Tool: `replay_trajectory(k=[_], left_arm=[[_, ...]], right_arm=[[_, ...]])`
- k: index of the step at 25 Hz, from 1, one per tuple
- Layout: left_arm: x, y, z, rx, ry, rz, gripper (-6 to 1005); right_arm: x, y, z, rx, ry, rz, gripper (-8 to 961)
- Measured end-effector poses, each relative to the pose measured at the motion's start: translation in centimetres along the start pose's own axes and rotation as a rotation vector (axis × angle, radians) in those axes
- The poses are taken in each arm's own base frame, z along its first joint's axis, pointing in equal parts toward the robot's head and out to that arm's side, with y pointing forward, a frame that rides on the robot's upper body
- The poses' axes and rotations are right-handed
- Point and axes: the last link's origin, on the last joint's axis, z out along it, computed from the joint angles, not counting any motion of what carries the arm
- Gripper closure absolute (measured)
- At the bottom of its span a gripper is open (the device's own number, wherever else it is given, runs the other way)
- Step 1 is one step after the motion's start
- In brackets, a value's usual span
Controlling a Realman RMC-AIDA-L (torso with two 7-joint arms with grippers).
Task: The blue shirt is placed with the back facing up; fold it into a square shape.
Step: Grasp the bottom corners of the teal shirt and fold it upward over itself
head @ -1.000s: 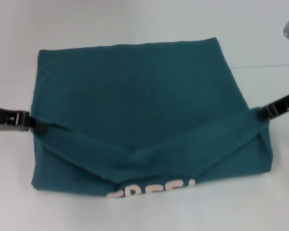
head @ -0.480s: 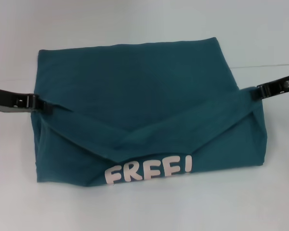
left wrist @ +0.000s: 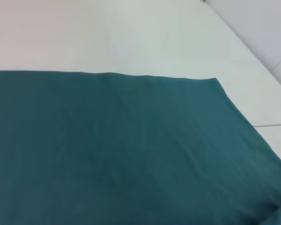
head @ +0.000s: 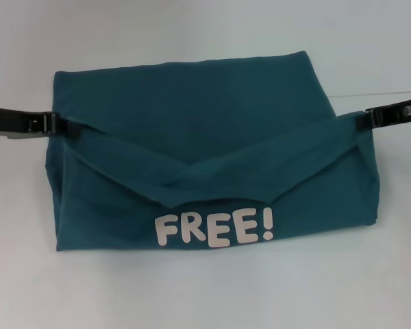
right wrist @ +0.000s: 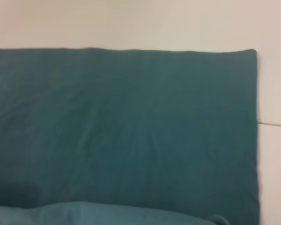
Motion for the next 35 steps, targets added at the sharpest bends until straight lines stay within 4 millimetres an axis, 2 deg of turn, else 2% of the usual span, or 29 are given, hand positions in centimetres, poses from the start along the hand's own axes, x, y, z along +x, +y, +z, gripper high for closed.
replay_trajectory(k=[18,25,35], left_arm=[[1.0,-0.2,1.8,0.046,0.068,0.029,956],[0.7,-0.3,3.2,0.085,0.084,0.039,957],[-0.1,-0.6,4.9,0.139,0.122,0.028,866]], right_arm=[[0.7,-2.1,1.8,0.016,-0.084,0.128,930],[0.9,-2.4,2.3,0.030,-0.098,0.144,929],[1.0,-2.7,3.0,0.046,-0.123,0.147,925]])
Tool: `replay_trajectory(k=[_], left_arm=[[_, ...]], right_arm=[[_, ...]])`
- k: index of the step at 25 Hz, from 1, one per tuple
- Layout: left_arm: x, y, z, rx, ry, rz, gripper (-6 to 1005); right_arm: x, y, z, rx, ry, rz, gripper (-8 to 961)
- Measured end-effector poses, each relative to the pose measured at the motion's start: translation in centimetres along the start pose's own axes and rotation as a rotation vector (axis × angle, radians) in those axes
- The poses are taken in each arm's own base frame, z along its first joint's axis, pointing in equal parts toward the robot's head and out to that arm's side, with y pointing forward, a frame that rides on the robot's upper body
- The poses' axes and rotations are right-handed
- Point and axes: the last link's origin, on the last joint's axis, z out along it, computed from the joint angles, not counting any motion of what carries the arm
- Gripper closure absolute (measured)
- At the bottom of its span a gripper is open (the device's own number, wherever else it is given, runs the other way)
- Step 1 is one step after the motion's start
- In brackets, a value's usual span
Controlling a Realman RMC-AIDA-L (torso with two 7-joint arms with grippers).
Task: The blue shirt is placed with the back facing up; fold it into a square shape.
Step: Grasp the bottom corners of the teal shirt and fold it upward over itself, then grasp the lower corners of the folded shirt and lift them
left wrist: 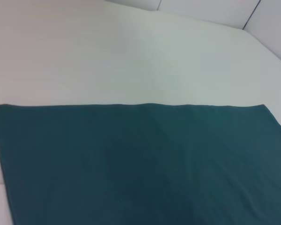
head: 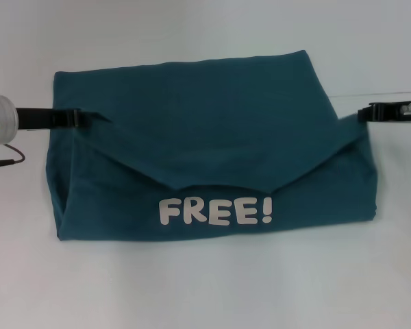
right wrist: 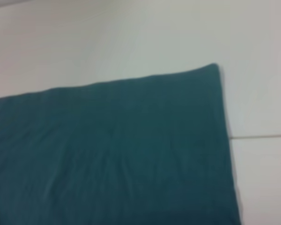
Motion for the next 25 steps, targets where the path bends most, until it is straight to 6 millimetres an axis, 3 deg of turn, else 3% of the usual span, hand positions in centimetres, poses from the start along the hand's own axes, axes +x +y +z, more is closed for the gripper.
replay_trajectory(k=[4,10,16,23,25], left_arm=[[0.0,-0.3,0.2,0.035,0.022,0.012,818],[0.3,-0.5,0.5,0.065,0.044,0.018,689],[0.0,-0.4,0.4,0.064,0.025,0.035,533],[-0.5,-1.7,-2.0,0.027,-0.030,0.007,238],[-0.7,-2.3,-3.0,0.022,-0.048,-0.028,136]], right_arm=[[-0.2,-0.3,0.1,0.010,-0.027,0.009,922],[-0.4,-0.1,0.2,0.013,-0.034,-0.003,711],[-0.1,0.1,0.3,0.004,-0.025,-0.022,407],[0.2,0.8,-0.5,-0.047,0.031,-0.041,28],[0.0,1.3,-1.1,-0.068,0.045,-0.061,27]])
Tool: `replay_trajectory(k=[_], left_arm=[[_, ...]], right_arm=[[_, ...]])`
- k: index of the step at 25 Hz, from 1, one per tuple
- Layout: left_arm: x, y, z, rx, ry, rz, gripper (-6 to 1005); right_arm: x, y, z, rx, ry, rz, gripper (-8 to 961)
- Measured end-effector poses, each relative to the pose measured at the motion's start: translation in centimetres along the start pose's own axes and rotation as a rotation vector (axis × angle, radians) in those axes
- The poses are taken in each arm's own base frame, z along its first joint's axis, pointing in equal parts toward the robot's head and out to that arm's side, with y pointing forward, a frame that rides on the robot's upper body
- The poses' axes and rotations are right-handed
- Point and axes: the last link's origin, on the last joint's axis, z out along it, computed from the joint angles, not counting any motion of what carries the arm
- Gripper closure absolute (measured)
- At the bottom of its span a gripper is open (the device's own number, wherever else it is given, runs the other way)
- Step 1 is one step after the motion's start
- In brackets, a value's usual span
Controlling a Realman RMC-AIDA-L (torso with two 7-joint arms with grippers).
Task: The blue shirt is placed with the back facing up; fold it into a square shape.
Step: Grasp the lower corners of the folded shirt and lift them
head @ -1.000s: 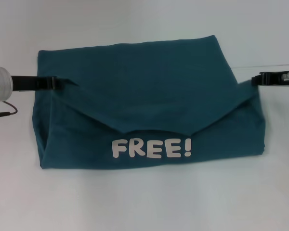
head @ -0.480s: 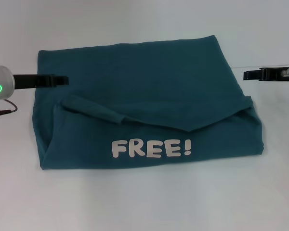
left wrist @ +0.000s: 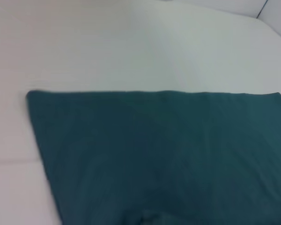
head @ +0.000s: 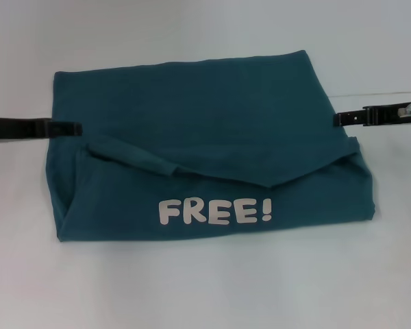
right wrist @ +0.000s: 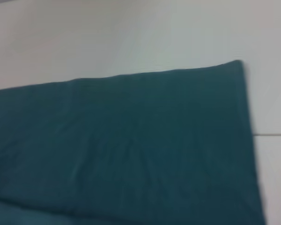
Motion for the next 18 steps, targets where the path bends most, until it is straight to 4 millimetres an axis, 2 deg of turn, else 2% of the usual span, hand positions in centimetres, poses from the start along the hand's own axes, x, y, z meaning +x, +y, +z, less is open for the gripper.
replay_trajectory(k=[6,11,18], left_arm=[[-1.8,-0.1,-1.9,-0.023,-0.152,-0.090,77],[-3.7,-0.1,-2.5,0.008,-0.303,-0.133,80],[-4.8,-0.8,-2.4,0.066,-0.308,-0.159,80]], right_arm=[[-0.8,1.5,-1.6,-0.048,0.031,-0.076,24],[-1.1,2.5,-2.0,-0.068,0.049,-0.121,28],[-1.1,3.6,-1.5,-0.078,0.076,-0.163,35]])
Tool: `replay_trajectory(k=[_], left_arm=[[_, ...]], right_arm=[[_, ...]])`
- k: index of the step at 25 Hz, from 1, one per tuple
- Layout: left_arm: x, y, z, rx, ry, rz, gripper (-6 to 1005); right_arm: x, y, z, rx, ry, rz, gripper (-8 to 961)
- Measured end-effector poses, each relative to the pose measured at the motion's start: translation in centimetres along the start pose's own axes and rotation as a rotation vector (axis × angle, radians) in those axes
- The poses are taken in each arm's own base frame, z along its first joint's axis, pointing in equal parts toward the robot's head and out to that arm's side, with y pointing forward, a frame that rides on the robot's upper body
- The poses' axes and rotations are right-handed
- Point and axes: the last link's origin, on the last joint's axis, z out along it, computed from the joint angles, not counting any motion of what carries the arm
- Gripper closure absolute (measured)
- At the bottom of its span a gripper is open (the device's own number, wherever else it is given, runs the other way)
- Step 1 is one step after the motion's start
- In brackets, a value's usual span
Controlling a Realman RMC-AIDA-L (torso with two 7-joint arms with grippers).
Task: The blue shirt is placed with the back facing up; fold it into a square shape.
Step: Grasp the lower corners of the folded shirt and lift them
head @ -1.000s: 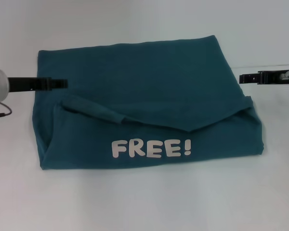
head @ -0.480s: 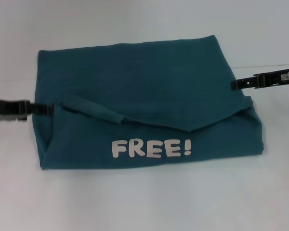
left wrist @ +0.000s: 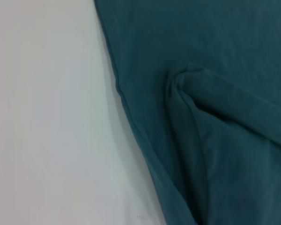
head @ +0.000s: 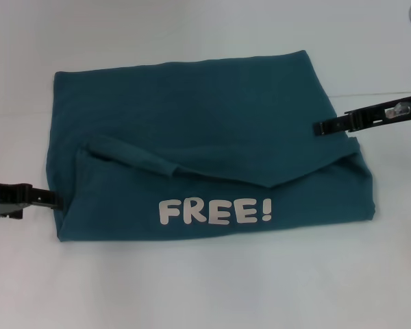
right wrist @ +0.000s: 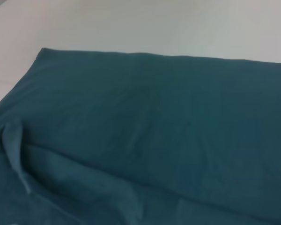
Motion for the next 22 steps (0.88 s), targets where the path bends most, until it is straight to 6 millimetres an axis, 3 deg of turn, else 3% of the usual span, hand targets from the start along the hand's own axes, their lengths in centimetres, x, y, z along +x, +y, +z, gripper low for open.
replay_trajectory(k=[13,22], left_arm=[[-0.7,1.1,2.3,0.010,-0.036,0.031,81],[-0.7,1.8,2.1,-0.014,-0.054,0.037,81]], right_arm=[[-0.3,0.7,0.2,-0.010,0.012,-0.004,37],[-0.2,0.6,-0.1,-0.005,0.012,0.006,37]])
